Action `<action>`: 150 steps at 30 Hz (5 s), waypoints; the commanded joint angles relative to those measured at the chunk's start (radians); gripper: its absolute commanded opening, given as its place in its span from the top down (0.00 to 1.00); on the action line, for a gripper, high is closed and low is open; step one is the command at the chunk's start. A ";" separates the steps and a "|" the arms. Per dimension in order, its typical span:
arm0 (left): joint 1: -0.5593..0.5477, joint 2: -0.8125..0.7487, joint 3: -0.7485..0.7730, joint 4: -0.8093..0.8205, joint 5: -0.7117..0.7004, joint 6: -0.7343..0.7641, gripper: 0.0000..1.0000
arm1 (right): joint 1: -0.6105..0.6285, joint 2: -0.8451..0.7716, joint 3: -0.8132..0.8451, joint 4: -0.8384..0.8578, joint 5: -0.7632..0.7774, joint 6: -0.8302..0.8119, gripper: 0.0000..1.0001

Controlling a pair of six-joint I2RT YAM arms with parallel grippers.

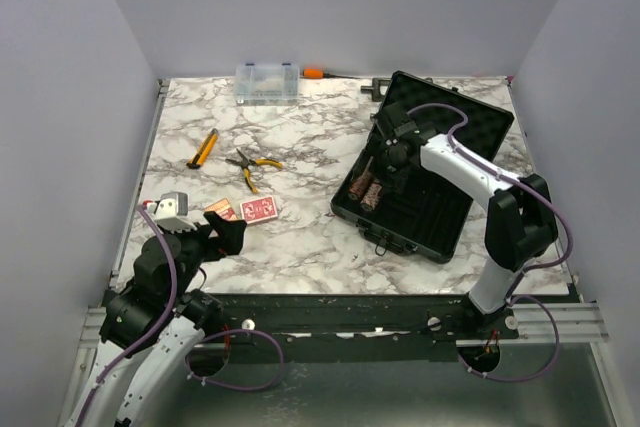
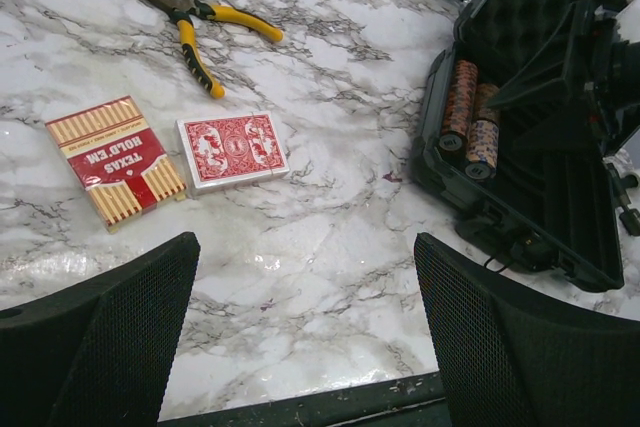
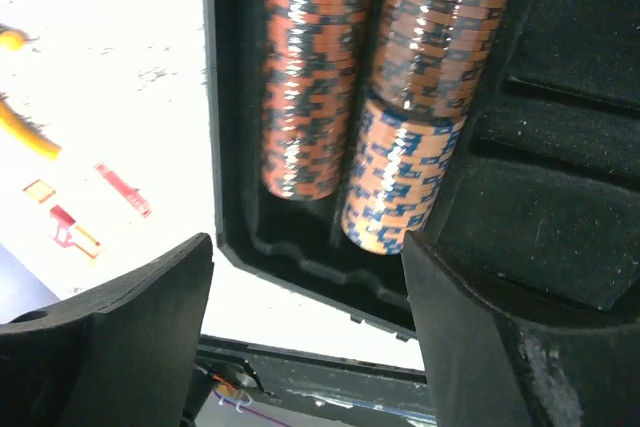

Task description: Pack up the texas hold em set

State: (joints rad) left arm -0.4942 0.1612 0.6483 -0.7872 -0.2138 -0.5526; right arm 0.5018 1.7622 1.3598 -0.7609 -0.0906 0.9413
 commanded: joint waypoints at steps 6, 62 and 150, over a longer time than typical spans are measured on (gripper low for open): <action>0.009 0.023 -0.013 0.014 0.013 0.008 0.13 | -0.006 -0.194 0.040 -0.086 0.033 -0.090 0.06; 0.059 1.245 0.413 -0.048 -0.006 0.016 0.02 | -0.006 -0.588 -0.270 -0.173 0.097 -0.190 0.00; -0.020 1.670 0.607 0.050 0.230 0.124 0.09 | -0.005 -0.538 -0.289 -0.134 -0.002 -0.164 0.00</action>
State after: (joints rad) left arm -0.4568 1.8206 1.2156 -0.7151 0.0711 -0.5022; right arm 0.5018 1.2335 1.0775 -0.8989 -0.0757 0.7872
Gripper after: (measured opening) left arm 0.914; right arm 0.998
